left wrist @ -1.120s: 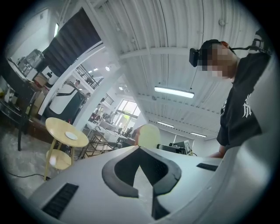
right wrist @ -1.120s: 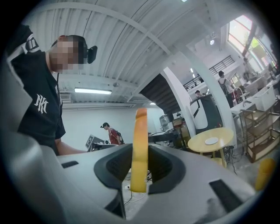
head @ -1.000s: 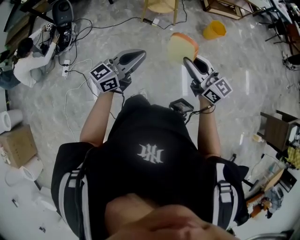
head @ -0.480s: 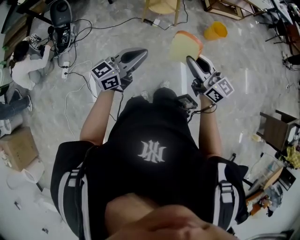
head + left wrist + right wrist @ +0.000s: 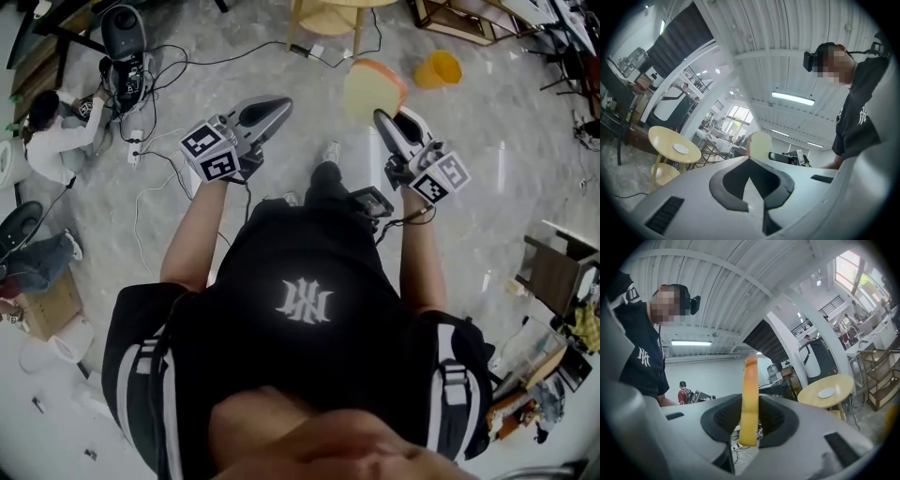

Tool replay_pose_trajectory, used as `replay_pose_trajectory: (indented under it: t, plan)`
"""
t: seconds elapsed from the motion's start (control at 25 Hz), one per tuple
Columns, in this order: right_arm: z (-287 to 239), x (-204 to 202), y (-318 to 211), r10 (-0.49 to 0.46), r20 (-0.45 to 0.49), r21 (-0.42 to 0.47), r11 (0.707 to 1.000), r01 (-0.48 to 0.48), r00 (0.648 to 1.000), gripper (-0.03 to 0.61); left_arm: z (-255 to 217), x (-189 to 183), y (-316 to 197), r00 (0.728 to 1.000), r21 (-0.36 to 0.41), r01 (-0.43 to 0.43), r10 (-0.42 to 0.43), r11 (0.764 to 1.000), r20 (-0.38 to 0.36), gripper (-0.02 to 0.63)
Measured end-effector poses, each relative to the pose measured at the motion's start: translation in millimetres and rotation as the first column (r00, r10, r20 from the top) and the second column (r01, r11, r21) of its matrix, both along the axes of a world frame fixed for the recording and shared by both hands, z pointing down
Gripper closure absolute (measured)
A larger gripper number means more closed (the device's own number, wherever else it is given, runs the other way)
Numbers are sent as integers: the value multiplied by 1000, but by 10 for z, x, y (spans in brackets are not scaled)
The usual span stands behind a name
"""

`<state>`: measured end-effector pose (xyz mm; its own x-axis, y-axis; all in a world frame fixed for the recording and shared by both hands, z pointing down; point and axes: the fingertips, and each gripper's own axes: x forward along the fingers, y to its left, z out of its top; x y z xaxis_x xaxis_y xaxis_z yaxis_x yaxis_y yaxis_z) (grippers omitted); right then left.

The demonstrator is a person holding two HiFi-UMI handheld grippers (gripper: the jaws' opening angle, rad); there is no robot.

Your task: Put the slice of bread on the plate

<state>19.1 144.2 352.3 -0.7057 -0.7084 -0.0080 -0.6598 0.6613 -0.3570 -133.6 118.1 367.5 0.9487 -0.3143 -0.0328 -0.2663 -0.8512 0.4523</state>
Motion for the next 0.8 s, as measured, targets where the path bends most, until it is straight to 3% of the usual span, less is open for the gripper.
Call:
replay_pose_trajectory:
  t: [0.8]
  plan:
    - [-54, 1023, -1481, -61, 20, 17, 998, 61, 998, 483, -127, 1074, -1490, 998, 22, 58, -58, 998, 29, 604]
